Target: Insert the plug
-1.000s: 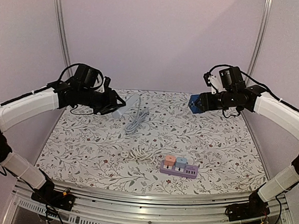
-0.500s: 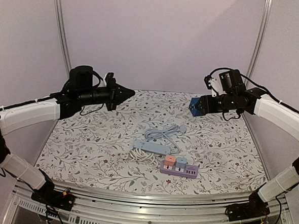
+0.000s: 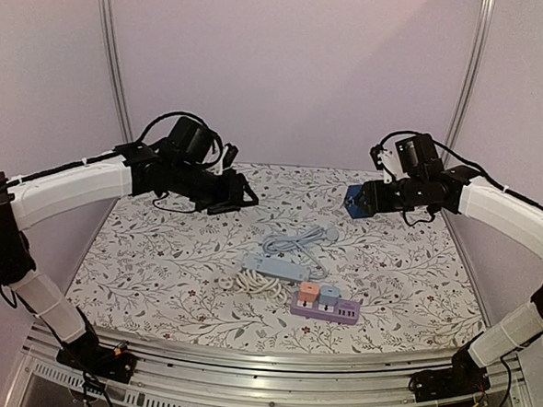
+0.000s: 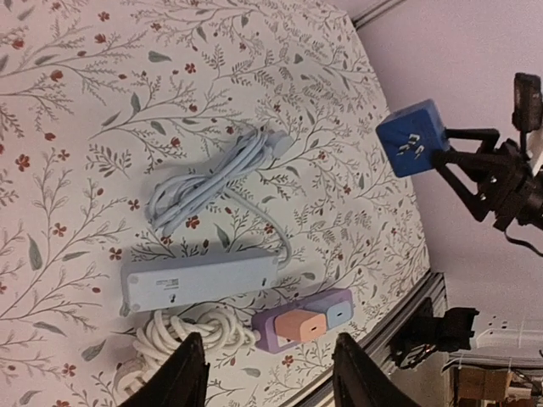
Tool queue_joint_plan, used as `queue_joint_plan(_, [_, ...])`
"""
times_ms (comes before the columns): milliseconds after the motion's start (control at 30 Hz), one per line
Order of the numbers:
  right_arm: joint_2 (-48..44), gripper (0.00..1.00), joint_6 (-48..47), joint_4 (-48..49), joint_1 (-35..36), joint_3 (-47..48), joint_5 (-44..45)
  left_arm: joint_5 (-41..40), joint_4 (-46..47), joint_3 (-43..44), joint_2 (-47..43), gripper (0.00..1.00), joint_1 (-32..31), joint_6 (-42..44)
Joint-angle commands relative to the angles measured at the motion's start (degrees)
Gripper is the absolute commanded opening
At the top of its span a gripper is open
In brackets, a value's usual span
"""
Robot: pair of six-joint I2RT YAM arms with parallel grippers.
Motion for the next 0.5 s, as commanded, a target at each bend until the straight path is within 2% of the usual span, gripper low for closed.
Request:
queue_joint_plan(0, [0.69, 0.24, 2.20, -0.61, 0.49, -4.26, 3.45, -5.52, -10.74, 0.98, 5.46, 0.51, -2.86, 8.15])
queue_joint_plan(200, [3.12, 0.23, 6.75, 2.10, 0.43, -11.70, 3.07, -4.97, -9.39, -0.13, 7.55, 0.53, -4.28, 7.96])
queue_joint_plan(333, [5.07, 0.22, 7.65, 3.41, 0.43, -13.56, 2.96, -5.41, -6.19, -1.39, 8.55, 0.67, -4.97, 10.84])
queue_joint_plan(467, [5.95, 0.22, 7.82, 3.27, 0.43, -13.59, 2.43, -5.78, -5.89, 2.96, 14.58, 0.70, -5.04, 14.49])
